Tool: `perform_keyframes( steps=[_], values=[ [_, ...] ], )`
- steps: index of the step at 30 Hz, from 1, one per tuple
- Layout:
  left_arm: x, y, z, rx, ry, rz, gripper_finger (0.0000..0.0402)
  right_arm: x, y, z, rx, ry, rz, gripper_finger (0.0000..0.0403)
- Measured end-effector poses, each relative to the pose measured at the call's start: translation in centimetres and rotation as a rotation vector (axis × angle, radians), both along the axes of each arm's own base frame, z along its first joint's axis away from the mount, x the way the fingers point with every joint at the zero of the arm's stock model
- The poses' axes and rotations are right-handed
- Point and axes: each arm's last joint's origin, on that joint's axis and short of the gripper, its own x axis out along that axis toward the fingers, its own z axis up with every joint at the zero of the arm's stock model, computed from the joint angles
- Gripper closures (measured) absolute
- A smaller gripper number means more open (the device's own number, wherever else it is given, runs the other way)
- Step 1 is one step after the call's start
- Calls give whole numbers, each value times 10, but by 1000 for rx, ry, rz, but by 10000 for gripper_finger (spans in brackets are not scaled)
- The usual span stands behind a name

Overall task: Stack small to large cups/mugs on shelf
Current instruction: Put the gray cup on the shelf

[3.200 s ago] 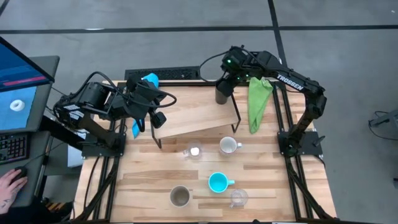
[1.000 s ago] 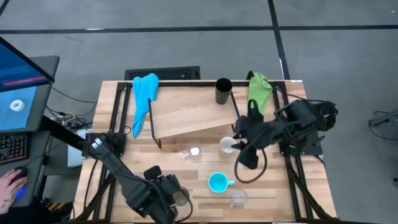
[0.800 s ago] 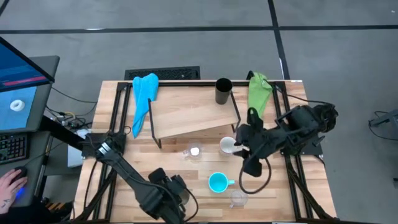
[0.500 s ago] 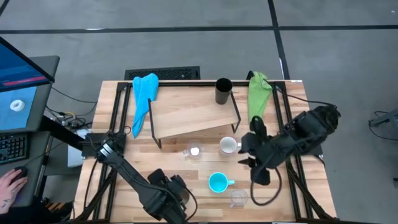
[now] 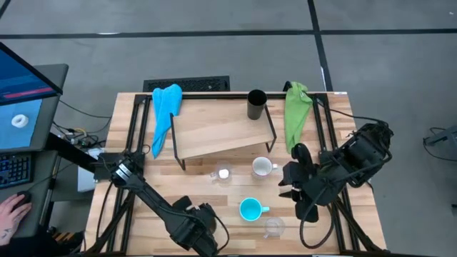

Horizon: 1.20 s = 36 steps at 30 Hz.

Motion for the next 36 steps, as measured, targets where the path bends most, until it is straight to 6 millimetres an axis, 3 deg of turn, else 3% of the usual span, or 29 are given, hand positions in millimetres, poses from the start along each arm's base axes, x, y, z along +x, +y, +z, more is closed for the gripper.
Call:
perform_keyframes(
  steps=[3,11,22,26,30,36],
  values=[
    [0,0,0,6,0,-7,381,0,0,0,2,0,-1,251],
    [-1,0,13,29,-135,36,399,-2,6,1,-3,-33,9,270],
    [-45,5,106,62,-693,122,401,-21,39,7,-80,-184,147,266],
    [-54,13,135,47,-827,93,401,-15,60,3,-112,-240,261,228],
    [-54,24,156,33,-905,56,401,5,82,-5,-147,-316,347,161],
    [-47,32,166,44,-949,13,401,42,91,-30,-191,-285,375,66]
  ],
)
